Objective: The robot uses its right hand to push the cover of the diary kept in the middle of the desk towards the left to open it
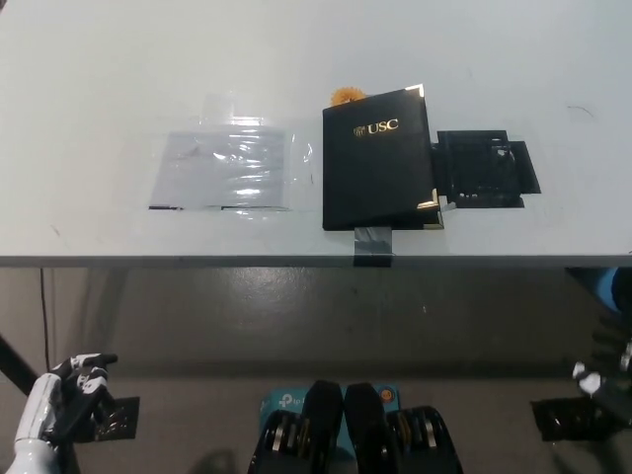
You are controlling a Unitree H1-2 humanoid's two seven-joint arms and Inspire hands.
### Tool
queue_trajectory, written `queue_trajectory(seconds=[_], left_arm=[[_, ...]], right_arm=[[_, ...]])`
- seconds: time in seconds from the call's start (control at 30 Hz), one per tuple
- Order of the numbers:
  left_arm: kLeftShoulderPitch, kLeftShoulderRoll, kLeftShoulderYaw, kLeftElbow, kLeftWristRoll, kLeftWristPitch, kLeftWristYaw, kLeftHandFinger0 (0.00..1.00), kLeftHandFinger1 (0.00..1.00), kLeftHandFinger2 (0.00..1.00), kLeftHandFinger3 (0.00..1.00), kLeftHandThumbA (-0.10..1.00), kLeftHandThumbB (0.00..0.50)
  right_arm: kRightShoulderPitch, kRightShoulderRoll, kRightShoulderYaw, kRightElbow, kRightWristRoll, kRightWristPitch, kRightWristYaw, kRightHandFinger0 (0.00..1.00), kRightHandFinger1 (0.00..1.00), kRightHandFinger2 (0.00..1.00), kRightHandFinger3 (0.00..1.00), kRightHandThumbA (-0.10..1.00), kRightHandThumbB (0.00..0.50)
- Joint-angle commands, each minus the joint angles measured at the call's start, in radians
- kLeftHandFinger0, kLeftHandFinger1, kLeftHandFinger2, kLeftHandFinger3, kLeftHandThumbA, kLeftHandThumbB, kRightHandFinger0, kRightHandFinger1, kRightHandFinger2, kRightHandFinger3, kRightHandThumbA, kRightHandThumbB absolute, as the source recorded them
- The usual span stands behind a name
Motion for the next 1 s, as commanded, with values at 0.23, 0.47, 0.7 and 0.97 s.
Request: queue_trajectory(seconds=[0.23,0.47,0.7,0.97], left_arm=[[-0.006,0.005,0.007,-0.029,-0.013,0.014,0.0,0.08,0.17,0.23,0.48,0.4,0.441],[0.007,0.008,-0.001,-0.032,0.001,0.007,0.001,0.11,0.17,0.25,0.48,0.42,0.426],[0.008,0.004,-0.002,-0.026,-0.002,-0.003,0.0,0.09,0.17,0.23,0.47,0.41,0.443],[0.012,-0.002,-0.005,-0.032,0.005,0.003,0.005,0.1,0.18,0.24,0.48,0.45,0.479]], right_arm=[[-0.183,-0.076,0.051,-0.326,0.065,0.203,0.117,0.67,0.78,0.85,0.96,0.78,0.209],[-0.332,-0.079,0.066,-0.348,0.103,0.252,0.14,0.65,0.76,0.81,0.93,0.79,0.155],[-0.442,0.033,-0.011,-0.227,0.24,0.335,0.098,0.73,0.81,0.85,0.92,0.81,0.169],[-0.533,0.256,-0.197,-0.093,0.42,0.503,-0.039,0.96,1.0,1.0,1.0,0.92,0.196]])
